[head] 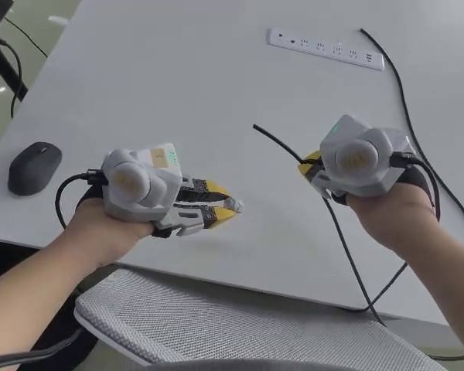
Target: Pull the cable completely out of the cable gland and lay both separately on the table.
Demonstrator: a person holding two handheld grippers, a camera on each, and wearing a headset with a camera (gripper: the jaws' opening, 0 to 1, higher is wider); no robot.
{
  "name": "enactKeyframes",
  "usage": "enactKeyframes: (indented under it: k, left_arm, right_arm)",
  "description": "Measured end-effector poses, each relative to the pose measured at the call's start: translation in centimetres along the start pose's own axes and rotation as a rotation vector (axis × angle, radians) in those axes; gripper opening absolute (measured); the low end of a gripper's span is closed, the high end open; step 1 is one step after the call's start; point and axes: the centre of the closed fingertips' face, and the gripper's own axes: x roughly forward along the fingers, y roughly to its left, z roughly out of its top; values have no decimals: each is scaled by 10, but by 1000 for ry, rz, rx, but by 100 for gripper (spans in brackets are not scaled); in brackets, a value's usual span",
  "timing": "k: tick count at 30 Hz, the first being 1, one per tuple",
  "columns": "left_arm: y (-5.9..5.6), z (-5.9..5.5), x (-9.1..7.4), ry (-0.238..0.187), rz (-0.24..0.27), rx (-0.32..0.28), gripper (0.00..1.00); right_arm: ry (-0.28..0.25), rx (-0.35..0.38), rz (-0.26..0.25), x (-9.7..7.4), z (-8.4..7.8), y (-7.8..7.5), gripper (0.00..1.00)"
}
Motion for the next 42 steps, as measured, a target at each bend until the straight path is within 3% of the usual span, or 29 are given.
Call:
enactKeyframes:
  k: [18,24,29,35,42]
  left_arm:
    - [28,-36,-20,9,26,-47,16]
    - [35,-49,-22,11,26,-58,16]
    - [42,-55,-25,11,28,-64,16]
    - [50,-64,-25,10,32,-82,16]
    - [56,-75,-24,6,41,-111,16]
  right_arm:
    - [1,-97,40,50,56,5,0]
    - [-4,-149,68,69,73,15,0]
    - [-11,-195,114,87,87,33,0]
    - [3,-250,168,112,91,52,0]
    - [32,-306,248,137,81,76,0]
